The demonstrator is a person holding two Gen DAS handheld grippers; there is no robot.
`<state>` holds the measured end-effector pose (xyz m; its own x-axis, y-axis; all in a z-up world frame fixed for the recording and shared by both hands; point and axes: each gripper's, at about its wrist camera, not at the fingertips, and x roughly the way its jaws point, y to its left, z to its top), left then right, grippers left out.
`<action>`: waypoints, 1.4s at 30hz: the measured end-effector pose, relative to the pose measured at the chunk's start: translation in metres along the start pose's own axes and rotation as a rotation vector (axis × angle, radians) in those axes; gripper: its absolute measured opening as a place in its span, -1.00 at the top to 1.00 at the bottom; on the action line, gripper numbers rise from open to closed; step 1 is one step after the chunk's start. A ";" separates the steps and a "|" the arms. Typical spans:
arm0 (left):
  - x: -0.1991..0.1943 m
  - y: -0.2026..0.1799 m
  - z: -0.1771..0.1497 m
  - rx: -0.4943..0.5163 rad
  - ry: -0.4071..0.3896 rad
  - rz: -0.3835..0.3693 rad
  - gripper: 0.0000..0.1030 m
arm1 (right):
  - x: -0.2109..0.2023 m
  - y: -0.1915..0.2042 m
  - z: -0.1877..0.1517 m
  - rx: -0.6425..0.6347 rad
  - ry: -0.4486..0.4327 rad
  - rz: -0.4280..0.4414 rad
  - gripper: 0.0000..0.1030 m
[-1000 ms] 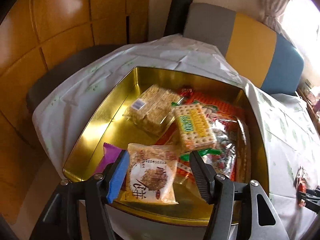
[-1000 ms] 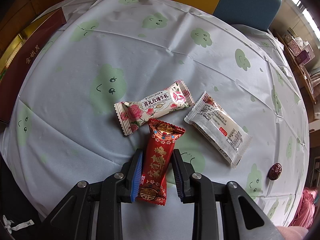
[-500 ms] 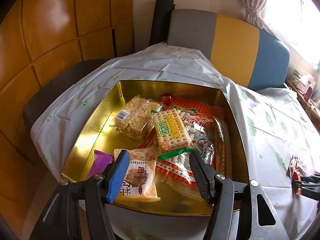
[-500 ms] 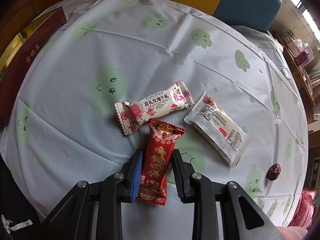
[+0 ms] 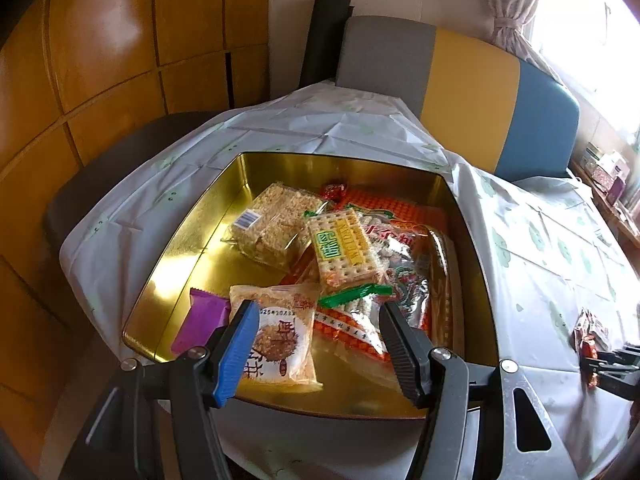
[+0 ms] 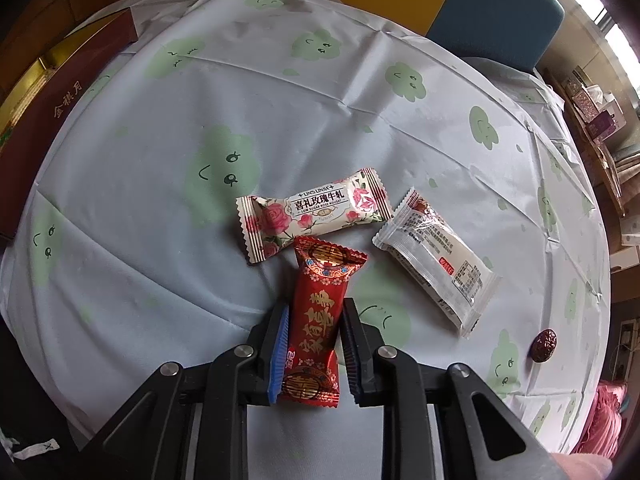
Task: Organize snacks
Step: 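Lift the red candy bar with the right tool and carry it over the tray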
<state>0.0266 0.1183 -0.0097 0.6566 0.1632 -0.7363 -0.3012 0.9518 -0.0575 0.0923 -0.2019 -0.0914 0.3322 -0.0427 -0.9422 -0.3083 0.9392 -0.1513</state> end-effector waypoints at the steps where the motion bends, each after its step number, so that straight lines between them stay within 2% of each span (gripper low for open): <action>1: 0.001 0.002 -0.001 -0.005 0.005 -0.002 -0.23 | -0.001 0.002 0.000 0.001 0.001 -0.002 0.53; 8: 0.006 0.012 -0.003 -0.031 0.016 0.004 -0.23 | -0.001 0.003 0.001 0.028 0.005 -0.017 0.53; 15: 0.009 0.026 -0.001 -0.068 0.013 0.018 -0.23 | -0.001 -0.008 0.004 0.120 0.013 0.011 0.54; 17: 0.008 0.029 0.000 -0.075 0.009 0.021 -0.23 | -0.001 -0.014 0.004 0.166 0.013 0.037 0.54; 21: 0.009 0.031 0.000 -0.080 0.005 0.025 -0.23 | -0.017 -0.023 0.005 0.266 -0.046 0.156 0.55; 25: 0.010 0.032 0.000 -0.080 0.007 0.027 -0.23 | -0.027 -0.016 0.011 0.284 -0.086 0.216 0.54; 30: 0.014 0.035 0.000 -0.085 0.012 0.042 -0.23 | -0.037 0.015 0.020 0.223 -0.110 0.267 0.54; 36: 0.012 0.045 0.003 -0.116 -0.003 0.074 -0.23 | -0.053 0.075 0.036 0.094 -0.135 0.337 0.54; 42: 0.012 0.058 0.006 -0.164 -0.015 0.100 -0.22 | -0.080 0.127 0.060 0.001 -0.210 0.420 0.54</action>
<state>0.0208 0.1771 -0.0178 0.6279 0.2602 -0.7336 -0.4734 0.8757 -0.0946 0.0800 -0.0592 -0.0171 0.3520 0.4108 -0.8410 -0.4537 0.8608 0.2305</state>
